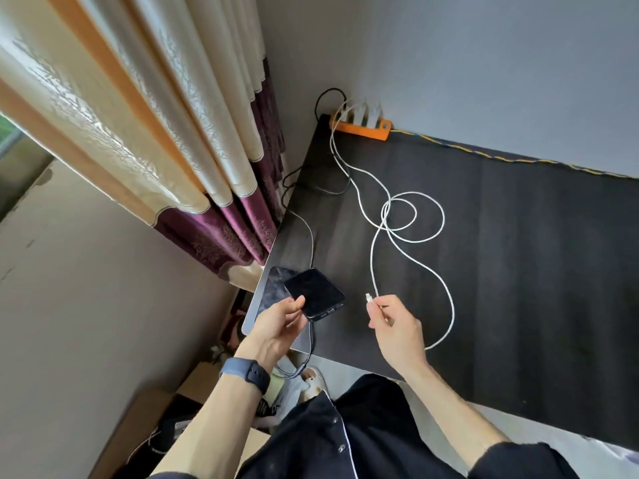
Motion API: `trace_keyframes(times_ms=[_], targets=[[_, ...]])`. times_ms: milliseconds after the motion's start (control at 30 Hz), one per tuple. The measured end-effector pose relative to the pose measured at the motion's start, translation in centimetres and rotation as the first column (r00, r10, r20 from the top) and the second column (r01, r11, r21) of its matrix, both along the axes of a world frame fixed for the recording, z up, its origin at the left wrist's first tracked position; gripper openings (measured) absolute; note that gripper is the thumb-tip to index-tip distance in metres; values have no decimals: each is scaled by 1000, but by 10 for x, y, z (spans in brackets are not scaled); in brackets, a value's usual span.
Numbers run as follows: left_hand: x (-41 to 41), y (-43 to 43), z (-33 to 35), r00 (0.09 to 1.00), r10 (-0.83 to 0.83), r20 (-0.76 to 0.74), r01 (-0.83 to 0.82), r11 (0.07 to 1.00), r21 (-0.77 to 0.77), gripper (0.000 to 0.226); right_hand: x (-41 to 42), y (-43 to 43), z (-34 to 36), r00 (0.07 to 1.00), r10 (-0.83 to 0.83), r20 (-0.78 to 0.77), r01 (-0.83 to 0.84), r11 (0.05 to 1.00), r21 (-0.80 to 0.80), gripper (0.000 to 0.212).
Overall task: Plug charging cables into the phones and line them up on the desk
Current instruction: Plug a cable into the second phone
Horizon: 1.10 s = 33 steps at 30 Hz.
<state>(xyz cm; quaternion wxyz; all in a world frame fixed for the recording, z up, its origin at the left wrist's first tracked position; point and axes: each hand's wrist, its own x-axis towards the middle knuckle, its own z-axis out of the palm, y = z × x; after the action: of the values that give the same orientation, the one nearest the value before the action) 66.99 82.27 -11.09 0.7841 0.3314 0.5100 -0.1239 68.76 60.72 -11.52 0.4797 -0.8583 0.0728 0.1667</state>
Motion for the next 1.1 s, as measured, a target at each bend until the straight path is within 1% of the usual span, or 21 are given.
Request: trace_keyframes(times_ms=[67, 133, 200, 300, 367, 433, 467, 567, 667, 867, 967, 1100], targets=[[11, -10, -1, 1000, -26, 8, 26, 999, 29, 13, -10, -3, 17, 998, -61, -9, 61, 996, 59, 11], [21, -23, 2, 996, -75, 39, 74, 997, 28, 18, -17, -6, 26, 995, -87, -39, 90, 992, 93, 11], [27, -33, 4, 993, -110, 44, 108, 993, 40, 20, -24, -5, 29, 996, -61, -60, 67, 993, 100, 13], [33, -43, 6, 989, -136, 52, 135, 991, 21, 14, -32, -2, 30, 997, -36, -70, 43, 993, 106, 12], [35, -48, 9, 986, -153, 67, 153, 988, 4, 28, -33, -1, 31, 995, -64, -72, 73, 989, 127, 11], [36, -50, 6, 990, -126, 63, 126, 992, 4, 50, -34, -1, 33, 992, -105, -74, 115, 982, 151, 12], [37, -51, 6, 993, -107, 57, 108, 994, -5, 57, -34, -1, 33, 991, -117, -68, 126, 980, 151, 11], [36, -53, 5, 995, -83, 59, 86, 996, -33, 69, -33, -2, 34, 991, -129, -35, 133, 983, 128, 8], [35, -56, 6, 995, -73, 66, 76, 996, -44, 71, -34, -6, 33, 991, -133, -29, 135, 985, 102, 5], [30, -63, 4, 989, -115, 97, 118, 993, -23, 69, -34, -9, 34, 990, -130, -51, 132, 990, 52, 15], [26, -64, 1, 986, -91, 140, 97, 995, -38, 71, -36, -10, 34, 987, -147, -65, 150, 988, 43, 18], [23, -65, -7, 971, -72, 226, 86, 995, -54, 75, -35, -9, 34, 977, -181, -116, 190, 979, 75, 19]])
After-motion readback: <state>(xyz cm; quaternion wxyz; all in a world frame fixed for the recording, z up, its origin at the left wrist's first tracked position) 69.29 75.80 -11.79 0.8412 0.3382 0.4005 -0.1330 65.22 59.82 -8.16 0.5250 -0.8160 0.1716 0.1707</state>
